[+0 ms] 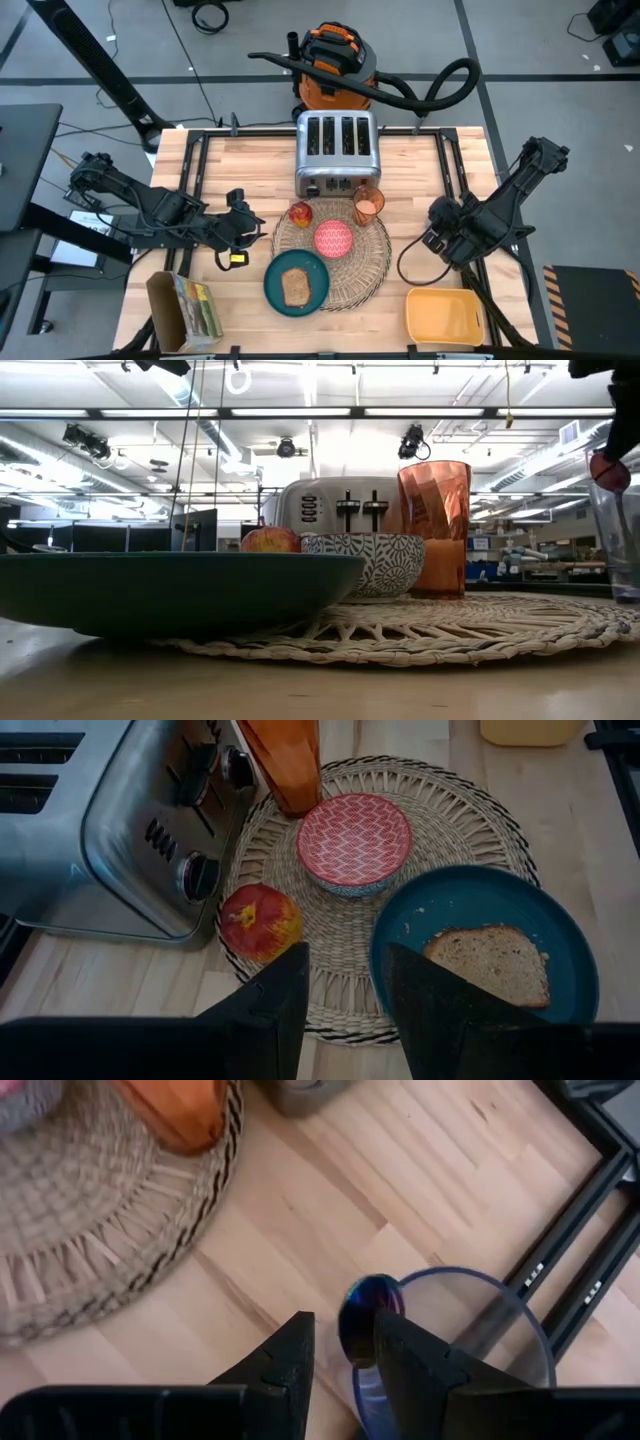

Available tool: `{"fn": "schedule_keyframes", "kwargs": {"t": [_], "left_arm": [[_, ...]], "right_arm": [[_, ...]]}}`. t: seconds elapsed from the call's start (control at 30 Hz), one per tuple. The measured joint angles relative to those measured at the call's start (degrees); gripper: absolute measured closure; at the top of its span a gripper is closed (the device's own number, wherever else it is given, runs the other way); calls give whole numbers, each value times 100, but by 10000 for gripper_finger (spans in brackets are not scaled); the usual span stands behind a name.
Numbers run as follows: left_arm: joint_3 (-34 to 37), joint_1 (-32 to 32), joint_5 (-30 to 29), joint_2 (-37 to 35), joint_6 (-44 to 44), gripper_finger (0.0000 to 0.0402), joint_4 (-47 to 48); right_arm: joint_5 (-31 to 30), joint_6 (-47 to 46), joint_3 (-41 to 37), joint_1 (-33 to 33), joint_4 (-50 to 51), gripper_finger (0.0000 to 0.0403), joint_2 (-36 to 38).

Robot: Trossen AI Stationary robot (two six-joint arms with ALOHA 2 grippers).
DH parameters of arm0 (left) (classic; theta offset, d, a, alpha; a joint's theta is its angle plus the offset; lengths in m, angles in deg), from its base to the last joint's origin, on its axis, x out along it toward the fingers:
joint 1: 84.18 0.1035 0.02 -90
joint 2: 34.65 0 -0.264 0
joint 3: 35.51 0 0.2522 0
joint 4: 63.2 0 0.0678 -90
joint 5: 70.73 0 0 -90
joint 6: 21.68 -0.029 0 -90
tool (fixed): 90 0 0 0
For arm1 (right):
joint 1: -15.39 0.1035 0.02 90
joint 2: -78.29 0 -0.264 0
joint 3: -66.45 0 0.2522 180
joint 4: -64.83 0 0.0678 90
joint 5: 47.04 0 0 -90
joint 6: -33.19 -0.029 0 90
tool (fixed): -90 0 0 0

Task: Arrange a breakfast setting
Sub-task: Put the blue spoon on the brown placemat to the right of the red patterned bowl

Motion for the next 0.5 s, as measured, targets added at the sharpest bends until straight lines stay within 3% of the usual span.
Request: {"fn": "schedule_keyframes", "kwargs": {"t": [0.2, 0.5], "left_arm": [[0, 0, 0, 0, 0, 262, 0], [0, 0, 0, 0, 45, 262, -2]], "right_arm": [[143, -122, 91, -246, -1, 288, 0], [406, 943, 778, -900, -3, 288, 2]]}}
